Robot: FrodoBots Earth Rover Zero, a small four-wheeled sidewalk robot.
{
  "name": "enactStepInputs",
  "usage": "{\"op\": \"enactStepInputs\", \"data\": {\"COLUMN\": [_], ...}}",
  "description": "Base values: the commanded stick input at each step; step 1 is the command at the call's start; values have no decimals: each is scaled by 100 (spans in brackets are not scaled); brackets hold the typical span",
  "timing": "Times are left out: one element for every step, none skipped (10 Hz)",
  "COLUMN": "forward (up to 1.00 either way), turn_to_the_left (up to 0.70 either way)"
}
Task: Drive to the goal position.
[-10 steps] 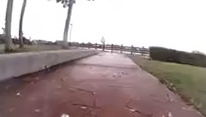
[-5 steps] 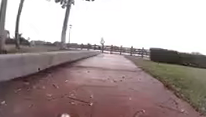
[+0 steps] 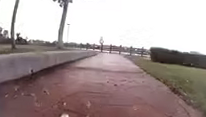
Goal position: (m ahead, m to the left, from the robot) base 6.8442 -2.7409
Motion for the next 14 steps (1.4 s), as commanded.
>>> {"op": "enactStepInputs", "data": {"forward": [50,50,50,50,50,50,50,50,50,50,50,50,50,50], "turn_to_the_left": [0,0,0,0,0,0,0,0,0,0,0,0,0,0]}}
